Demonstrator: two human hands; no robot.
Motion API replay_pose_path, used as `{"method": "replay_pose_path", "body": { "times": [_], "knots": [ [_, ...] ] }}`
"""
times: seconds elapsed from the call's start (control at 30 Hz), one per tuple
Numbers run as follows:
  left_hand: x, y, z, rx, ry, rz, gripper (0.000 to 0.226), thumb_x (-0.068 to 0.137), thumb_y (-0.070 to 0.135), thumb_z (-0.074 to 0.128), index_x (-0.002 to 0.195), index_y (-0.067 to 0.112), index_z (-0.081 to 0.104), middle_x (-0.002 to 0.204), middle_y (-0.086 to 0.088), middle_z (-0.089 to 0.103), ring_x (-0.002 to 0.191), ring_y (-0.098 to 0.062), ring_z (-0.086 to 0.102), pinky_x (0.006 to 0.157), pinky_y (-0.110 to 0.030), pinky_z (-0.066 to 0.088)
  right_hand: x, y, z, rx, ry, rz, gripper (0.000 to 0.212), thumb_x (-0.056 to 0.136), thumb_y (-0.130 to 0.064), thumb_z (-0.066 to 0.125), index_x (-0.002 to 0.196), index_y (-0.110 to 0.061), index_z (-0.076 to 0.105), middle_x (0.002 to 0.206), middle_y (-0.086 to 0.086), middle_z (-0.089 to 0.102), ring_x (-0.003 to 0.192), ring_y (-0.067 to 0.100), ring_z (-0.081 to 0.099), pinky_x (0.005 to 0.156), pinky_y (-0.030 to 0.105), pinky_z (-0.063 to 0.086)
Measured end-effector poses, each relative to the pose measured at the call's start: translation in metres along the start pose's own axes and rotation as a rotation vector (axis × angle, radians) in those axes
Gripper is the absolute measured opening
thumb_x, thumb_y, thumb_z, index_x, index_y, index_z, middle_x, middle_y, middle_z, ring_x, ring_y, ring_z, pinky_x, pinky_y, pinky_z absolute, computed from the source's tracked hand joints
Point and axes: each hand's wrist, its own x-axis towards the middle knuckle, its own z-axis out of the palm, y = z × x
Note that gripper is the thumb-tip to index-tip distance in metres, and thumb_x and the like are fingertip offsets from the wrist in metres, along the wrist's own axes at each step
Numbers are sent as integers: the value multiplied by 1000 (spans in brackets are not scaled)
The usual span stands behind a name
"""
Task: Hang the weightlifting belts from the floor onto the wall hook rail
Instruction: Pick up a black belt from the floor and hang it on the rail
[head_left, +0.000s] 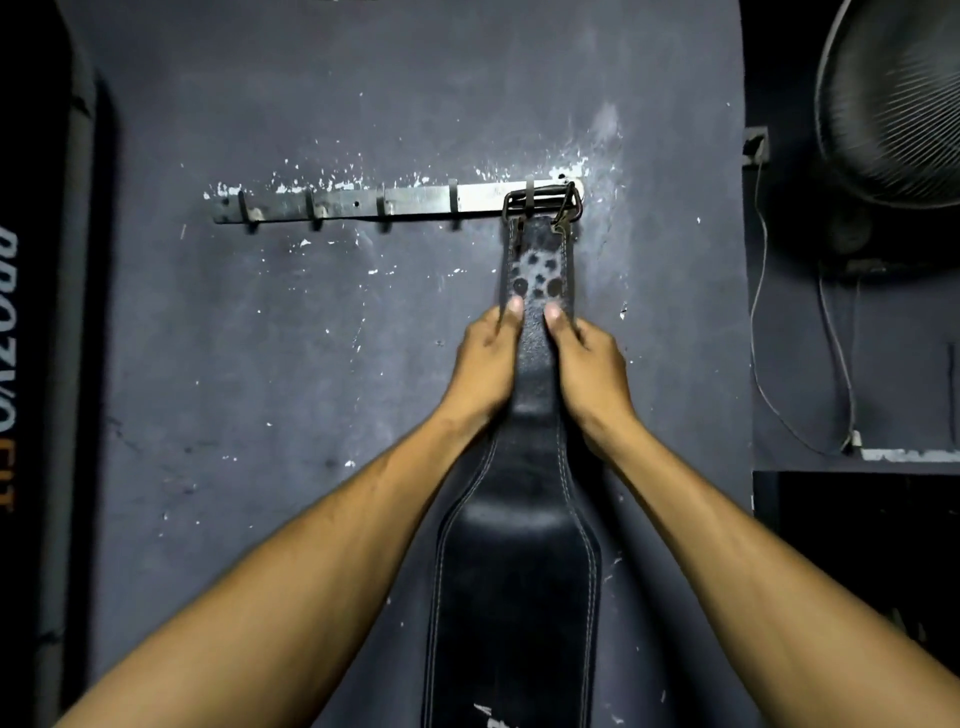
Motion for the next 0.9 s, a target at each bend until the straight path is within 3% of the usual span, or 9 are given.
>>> {"method": "replay_pose_path", "body": {
  "times": [0.13, 0.23, 0.3, 0.43, 0.53, 0.6, 0.7, 0.8, 0.9],
  "knots": [
    [-60, -47, -26, 141, -217, -72, 59, 102, 57, 42, 113, 8, 74, 116, -7, 78, 116, -21, 71, 106, -45, 54, -57, 50, -7, -81, -187, 51, 81, 83, -87, 49, 96, -11, 73, 92, -6, 79, 87, 0, 65, 88, 40, 58],
    [-75, -65, -31, 193, -263, -135, 67, 96, 70, 42, 82, 11, 68, 84, 2, 67, 81, -12, 63, 86, -49, 57, -79, 78, -4, -119, -139, 60, 95, 77, -93, 44, 81, 0, 58, 72, -5, 58, 71, 7, 49, 73, 45, 54],
    [-76, -64, -27, 287, -206, -85, 66, 89, 74, 40, 68, 12, 52, 69, -1, 45, 68, -13, 42, 68, -48, 48, -84, 81, -2, -119, -79, 26, 80, 87, -80, 49, 77, 0, 55, 70, -3, 52, 69, 9, 45, 69, 47, 52],
    [-80, -55, -28, 207, -203, -76, 53, 98, 59, 48, 62, 20, 45, 65, 2, 39, 64, -13, 36, 61, -39, 35, -92, 63, -6, -143, -39, -35, 53, 102, -46, 59, 63, -14, 42, 60, -11, 39, 61, 6, 36, 58, 33, 36],
    [-105, -52, -29, -36, -298, -169, 34, 106, 37, 54, 97, 10, 72, 94, -4, 69, 87, -11, 60, 81, -28, 49, -107, 56, -22, -181, -120, 4, 55, 98, -57, 58, 68, -11, 52, 67, -11, 49, 67, 5, 44, 64, 32, 40],
    [-136, -58, -36, -104, -317, -196, 27, 105, 17, 56, 122, 2, 69, 117, -6, 72, 105, -12, 67, 98, -25, 53, -122, 63, -43, -60, -266, 140, 43, 99, -51, 61, 94, -11, 75, 93, -11, 75, 90, 5, 68, 86, 33, 54],
    [-184, -85, -56, -265, -297, -356, 29, 101, 14, 63, 129, 7, 65, 123, -4, 74, 112, -14, 69, 104, -32, 53, -160, 75, -75, 295, -382, 403, 33, 99, -29, 66, 122, -6, 72, 120, 12, 77, 112, 25, 73, 106, 43, 54],
    [-226, -98, -51, -301, -340, -512, 28, 100, 12, 64, 127, 10, 66, 124, -4, 75, 113, -17, 72, 101, -33, 57, -199, 88, -79, 272, -435, 493, 39, 95, -21, 71, 132, -8, 66, 130, 11, 74, 118, 24, 72, 102, 38, 57],
    [-250, -100, -40, -325, -194, -552, 25, 99, 13, 65, 123, 5, 70, 115, -9, 78, 107, -24, 75, 97, -41, 59, -229, 93, -64, 168, -197, 465, 21, 95, -15, 74, 116, -14, 74, 117, 9, 79, 105, 20, 77, 88, 31, 63]
  ]
}}
